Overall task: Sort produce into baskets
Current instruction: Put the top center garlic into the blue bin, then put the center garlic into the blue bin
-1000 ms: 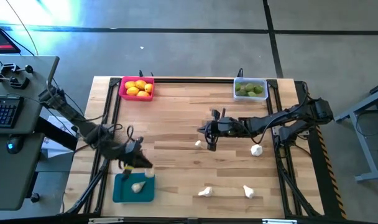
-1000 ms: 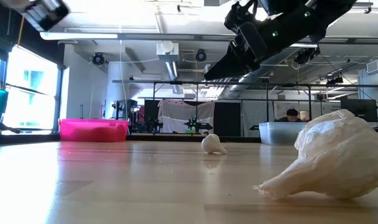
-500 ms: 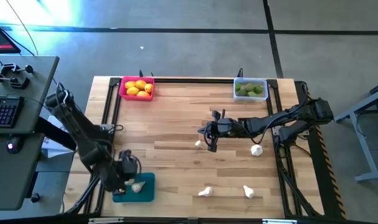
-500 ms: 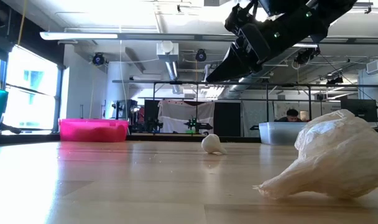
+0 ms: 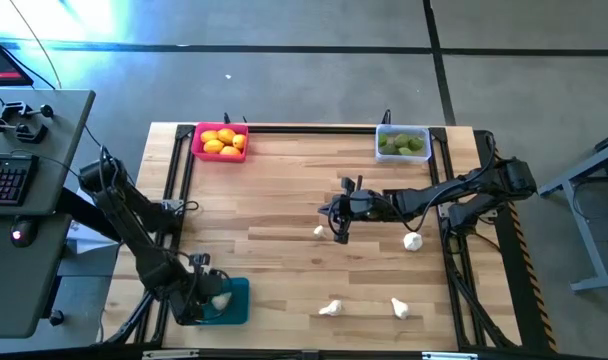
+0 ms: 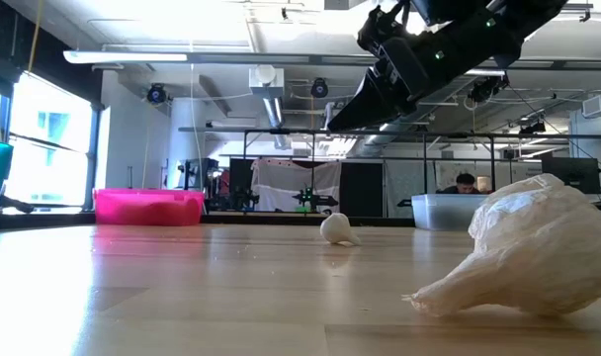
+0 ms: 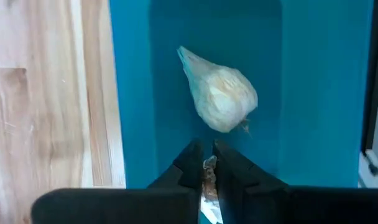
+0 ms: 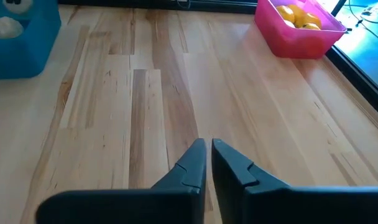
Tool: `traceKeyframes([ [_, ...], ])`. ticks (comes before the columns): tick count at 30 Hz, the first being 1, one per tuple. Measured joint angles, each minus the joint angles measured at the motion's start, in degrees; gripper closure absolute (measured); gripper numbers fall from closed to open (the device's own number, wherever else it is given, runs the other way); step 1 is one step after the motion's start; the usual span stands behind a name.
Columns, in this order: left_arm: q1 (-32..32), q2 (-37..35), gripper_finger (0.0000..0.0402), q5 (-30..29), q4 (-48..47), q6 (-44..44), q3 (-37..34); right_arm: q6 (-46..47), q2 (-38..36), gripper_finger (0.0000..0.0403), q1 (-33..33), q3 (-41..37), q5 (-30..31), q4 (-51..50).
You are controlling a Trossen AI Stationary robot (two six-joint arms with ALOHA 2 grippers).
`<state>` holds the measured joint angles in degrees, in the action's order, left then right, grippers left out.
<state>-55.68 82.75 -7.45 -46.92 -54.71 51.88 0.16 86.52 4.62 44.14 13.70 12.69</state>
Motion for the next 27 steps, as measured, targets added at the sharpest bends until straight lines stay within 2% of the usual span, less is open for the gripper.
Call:
traceKeyframes([
  [3, 0.0, 0.3, 0.0369, 1.5, 0.0, 1.0, 0.0, 1.1, 0.0, 0.0362, 0.0, 0.0, 0.7, -0.1],
  [9, 0.5, -0.1, 0.0325, 3.0, -0.4, -0.3, 0.5, 4.0, 0.0, 0.0274, 0.9, 0.0, 0.9, -0.7],
  [16, 0.5, -0.5, 0.0298, -0.9, -1.0, -0.7, 4.1, 10.6, 0.0, 0.017, 4.9, 0.0, 6.2, -5.3],
  [21, 0.7, -1.6, 0.034, -6.2, 2.4, 1.5, 4.1, 16.9, 0.9, 0.0135, 8.9, 0.0, 8.5, -7.8],
  [24, 1.9, -1.9, 0.0384, -9.2, 4.3, 3.7, 4.1, 18.9, 3.0, 0.0132, 11.2, 0.0, 10.3, -7.7],
  [27, 3.3, -1.9, 0.0395, -12.4, 6.5, 6.5, 4.1, 21.9, 5.2, 0.0132, 12.6, 0.0, 11.9, -6.6],
])
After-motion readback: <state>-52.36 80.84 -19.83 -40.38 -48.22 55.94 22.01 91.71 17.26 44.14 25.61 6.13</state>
